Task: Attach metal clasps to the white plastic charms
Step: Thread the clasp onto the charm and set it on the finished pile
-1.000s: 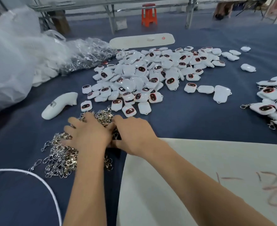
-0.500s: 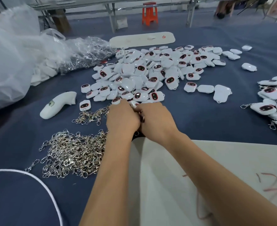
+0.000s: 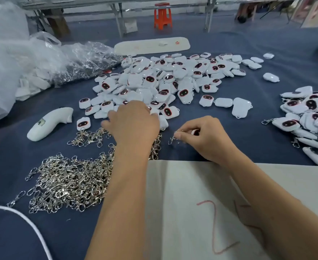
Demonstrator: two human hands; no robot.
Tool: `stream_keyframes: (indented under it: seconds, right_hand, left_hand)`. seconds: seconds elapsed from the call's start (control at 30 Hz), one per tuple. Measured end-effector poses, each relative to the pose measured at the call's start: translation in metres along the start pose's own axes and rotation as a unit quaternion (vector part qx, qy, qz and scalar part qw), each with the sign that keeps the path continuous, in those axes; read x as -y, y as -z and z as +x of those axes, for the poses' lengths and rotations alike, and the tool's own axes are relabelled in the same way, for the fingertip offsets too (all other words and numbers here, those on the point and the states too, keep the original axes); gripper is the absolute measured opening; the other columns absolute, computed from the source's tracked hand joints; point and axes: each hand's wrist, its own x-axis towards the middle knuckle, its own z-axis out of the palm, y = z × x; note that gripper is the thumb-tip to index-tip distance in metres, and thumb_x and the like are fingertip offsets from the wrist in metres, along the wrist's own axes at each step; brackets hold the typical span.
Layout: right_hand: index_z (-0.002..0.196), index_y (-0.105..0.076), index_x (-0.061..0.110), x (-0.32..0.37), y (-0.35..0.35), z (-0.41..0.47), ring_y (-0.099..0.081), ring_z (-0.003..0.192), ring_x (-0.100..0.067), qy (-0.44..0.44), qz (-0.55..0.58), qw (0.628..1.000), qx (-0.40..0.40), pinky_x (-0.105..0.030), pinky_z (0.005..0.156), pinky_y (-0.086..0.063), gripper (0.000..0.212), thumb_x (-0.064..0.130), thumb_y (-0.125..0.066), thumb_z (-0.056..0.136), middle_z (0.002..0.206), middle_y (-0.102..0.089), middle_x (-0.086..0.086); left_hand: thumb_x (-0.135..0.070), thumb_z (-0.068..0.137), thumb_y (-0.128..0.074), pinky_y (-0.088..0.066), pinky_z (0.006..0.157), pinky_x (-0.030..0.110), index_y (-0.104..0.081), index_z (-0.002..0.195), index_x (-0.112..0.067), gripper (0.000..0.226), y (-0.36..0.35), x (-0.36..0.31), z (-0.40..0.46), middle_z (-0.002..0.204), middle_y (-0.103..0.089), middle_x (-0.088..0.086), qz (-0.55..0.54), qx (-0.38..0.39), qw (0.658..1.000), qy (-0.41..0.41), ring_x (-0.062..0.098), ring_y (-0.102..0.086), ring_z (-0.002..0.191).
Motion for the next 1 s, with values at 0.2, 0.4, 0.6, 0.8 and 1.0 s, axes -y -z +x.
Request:
stream_keyframes:
  seconds: [0.2, 0.4, 0.6, 0.8, 1.0]
  right_hand:
    - [0.078, -0.081, 0.024, -0.017, 0.023, -0.014, -0.057, 0.063, -0.004, -0.026, 0.102, 0.993, -0.048, -0.021, 0.064, -0.042, 0.021, 0.023, -0.072, 0.098, 0.069, -0.073, 0.008]
    - [0.086, -0.081, 0.027, -0.036, 0.037, -0.026, -0.056, 0.063, -0.001, -0.01, 0.117, 0.989, -0.095, -0.02, 0.065, -0.043, 0.021, 0.011, -0.071, 0.096, 0.078, -0.078, 0.012]
    - [0.084, -0.075, 0.02, -0.043, 0.037, -0.03, -0.073, 0.085, -0.026, -0.01, 0.193, 0.969, -0.151, -0.048, 0.082, -0.056, 0.012, 0.013, -0.073, 0.093, 0.082, -0.079, 0.001]
    - [0.081, -0.076, 0.021, -0.043, 0.036, -0.028, -0.068, 0.083, -0.032, -0.017, 0.207, 0.967, -0.147, -0.04, 0.079, -0.055, 0.014, 0.016, -0.072, 0.093, 0.079, -0.077, 0.001]
    - [0.081, -0.075, 0.023, -0.043, 0.034, -0.028, -0.06, 0.068, -0.021, -0.013, 0.197, 0.969, -0.146, -0.03, 0.068, -0.049, 0.013, 0.017, -0.073, 0.094, 0.074, -0.075, 0.003]
  left_hand:
    - [-0.019, 0.093, -0.066, -0.053, 0.082, 0.033, -0.073, 0.085, -0.02, 0.011, -0.043, -0.048, -0.03, 0.082, -0.072, -0.006, -0.345, 0.045, 0.933, -0.095, 0.012, -0.066, 0.082]
    - [-0.014, 0.101, -0.056, -0.055, 0.082, 0.034, -0.077, 0.091, -0.012, 0.023, -0.078, -0.045, -0.044, 0.085, -0.075, -0.005, -0.413, 0.084, 0.888, -0.185, 0.013, -0.069, 0.08]
    - [0.003, 0.09, -0.067, -0.057, 0.08, 0.028, -0.077, 0.093, -0.008, 0.015, -0.081, -0.044, -0.045, 0.084, -0.078, -0.002, -0.472, 0.122, 0.847, -0.213, 0.013, -0.073, 0.081]
    - [-0.006, 0.087, -0.075, -0.058, 0.073, 0.028, -0.076, 0.089, -0.012, 0.007, -0.086, -0.042, -0.039, 0.08, -0.078, -0.001, -0.53, 0.153, 0.809, -0.206, 0.01, -0.073, 0.075]
    - [-0.004, 0.091, -0.074, -0.057, 0.062, 0.028, -0.076, 0.088, -0.014, 0.01, -0.089, -0.044, -0.035, 0.078, -0.077, 0.005, -0.552, 0.169, 0.8, -0.162, 0.015, -0.069, 0.065]
